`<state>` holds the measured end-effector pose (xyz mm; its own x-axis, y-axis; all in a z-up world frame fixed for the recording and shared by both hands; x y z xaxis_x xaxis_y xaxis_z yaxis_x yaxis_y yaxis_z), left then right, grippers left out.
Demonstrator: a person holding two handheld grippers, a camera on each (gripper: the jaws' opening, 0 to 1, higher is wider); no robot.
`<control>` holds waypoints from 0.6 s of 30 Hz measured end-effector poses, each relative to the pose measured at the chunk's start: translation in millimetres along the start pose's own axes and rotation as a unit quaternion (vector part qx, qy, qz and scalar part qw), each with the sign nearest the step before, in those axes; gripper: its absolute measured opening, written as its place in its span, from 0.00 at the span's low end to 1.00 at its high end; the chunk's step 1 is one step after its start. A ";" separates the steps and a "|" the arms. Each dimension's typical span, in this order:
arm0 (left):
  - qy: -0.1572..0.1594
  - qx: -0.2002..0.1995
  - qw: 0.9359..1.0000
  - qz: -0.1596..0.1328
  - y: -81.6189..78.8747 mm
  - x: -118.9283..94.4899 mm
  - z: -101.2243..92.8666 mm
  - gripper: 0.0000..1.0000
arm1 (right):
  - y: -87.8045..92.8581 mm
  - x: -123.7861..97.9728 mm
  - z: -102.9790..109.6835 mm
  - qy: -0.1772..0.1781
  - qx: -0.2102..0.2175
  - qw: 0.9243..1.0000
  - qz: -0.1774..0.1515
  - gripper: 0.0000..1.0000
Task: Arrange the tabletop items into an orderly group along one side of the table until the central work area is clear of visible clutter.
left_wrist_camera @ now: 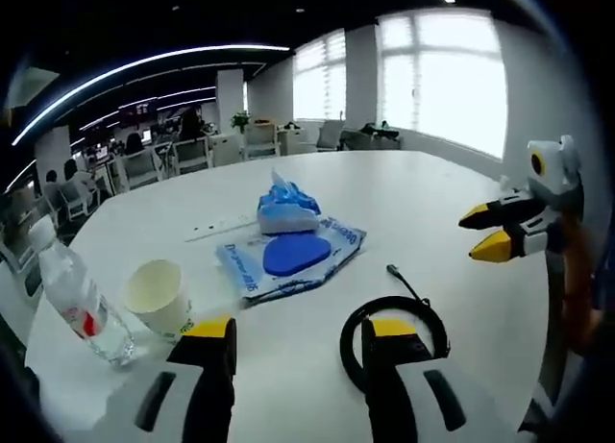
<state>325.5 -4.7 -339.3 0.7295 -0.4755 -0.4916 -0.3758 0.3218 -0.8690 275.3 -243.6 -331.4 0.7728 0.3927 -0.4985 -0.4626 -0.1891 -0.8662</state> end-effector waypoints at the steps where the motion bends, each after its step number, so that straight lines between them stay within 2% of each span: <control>1: 0.000 0.000 1.000 0.000 -0.1 0.3 -1.0 0.52 | -0.6 0.6 -0.3 0.001 0.000 1.000 0.001 0.39; 9: 0.007 -0.007 1.000 0.002 -0.5 6.2 -3.1 0.51 | -5.8 9.2 -3.7 0.002 0.006 1.000 0.001 0.40; 18: 0.002 -0.024 1.000 0.013 -2.5 21.5 10.9 0.51 | -11.1 27.9 -12.6 0.007 0.019 1.000 0.010 0.40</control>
<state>348.3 -6.8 -347.1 0.7165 -0.4713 -0.5143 -0.4220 0.2942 -0.8575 307.6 -241.9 -336.2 0.7689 0.3765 -0.5168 -0.4946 -0.1620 -0.8539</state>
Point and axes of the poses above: the point that each gripper's makers call its tool centre point, and the gripper's own axes: x roughly forward along the fingers, z roughly to its left, y roughly out of its underside, the point moved 4 cm from there along -x, roughly backward along the fingers, and after that the axes turned 4 degrees about x, right-handed, at the moved point
